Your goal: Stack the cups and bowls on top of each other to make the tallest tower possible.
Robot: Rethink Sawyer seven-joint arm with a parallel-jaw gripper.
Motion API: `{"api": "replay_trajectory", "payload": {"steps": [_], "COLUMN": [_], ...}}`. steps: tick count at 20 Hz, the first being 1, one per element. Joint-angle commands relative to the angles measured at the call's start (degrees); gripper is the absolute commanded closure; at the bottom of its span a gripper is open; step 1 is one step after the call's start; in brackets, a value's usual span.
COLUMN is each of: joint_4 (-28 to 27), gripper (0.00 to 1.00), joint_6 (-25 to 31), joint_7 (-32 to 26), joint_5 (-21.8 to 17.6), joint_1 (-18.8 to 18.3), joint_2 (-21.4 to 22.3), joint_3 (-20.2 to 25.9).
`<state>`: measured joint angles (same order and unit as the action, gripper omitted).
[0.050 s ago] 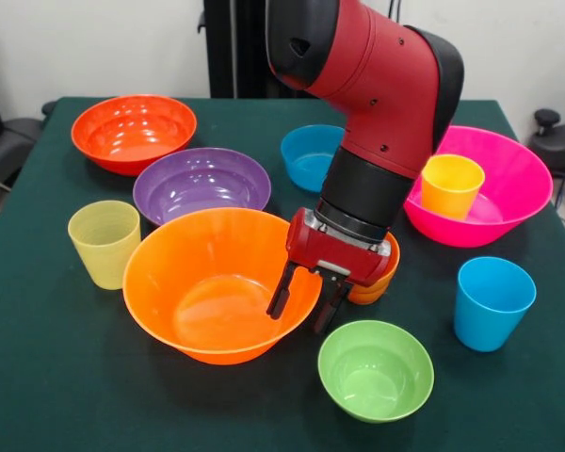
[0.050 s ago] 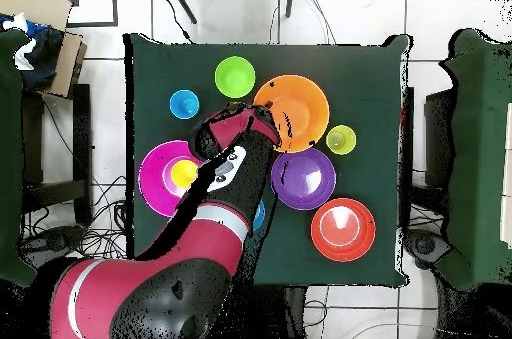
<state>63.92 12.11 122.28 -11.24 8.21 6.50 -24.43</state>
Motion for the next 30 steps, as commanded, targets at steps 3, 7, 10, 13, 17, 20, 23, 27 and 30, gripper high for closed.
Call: {"api": "replay_trajectory", "payload": {"steps": [3, 7, 10, 13, 17, 20, 23, 27, 30], "joint_4": [-0.08, 0.0, -0.2, -0.22, -0.28, -0.25, -0.33, -0.35, -0.38], "gripper": [0.0, 0.0, 0.0, 0.0, 0.0, 0.0, 0.0, 0.0, 0.0], "joint_6": [-0.38, -0.24, -0.1, 0.21, 0.41, 0.51, 0.7, 0.78, 0.86], "joint_7": [6.61, 6.46, 6.3, 6.29, 6.22, 6.14, 6.03, 6.11, 5.98], "joint_5": [1.42, 1.36, 1.39, 1.52, 1.54, 1.54, 1.55, 1.58, 1.55], "joint_1": [0.45, 0.43, 0.26, 0.2, 0.17, 0.1, 0.07, 0.15, 0.08], "joint_2": [-0.9, -0.79, -0.84, -0.81, -0.78, -0.72, -0.72, -0.77, -0.74], "joint_3": [4.15, 4.25, 4.46, 4.58, 4.59, 4.67, 4.75, 4.62, 4.73]}}
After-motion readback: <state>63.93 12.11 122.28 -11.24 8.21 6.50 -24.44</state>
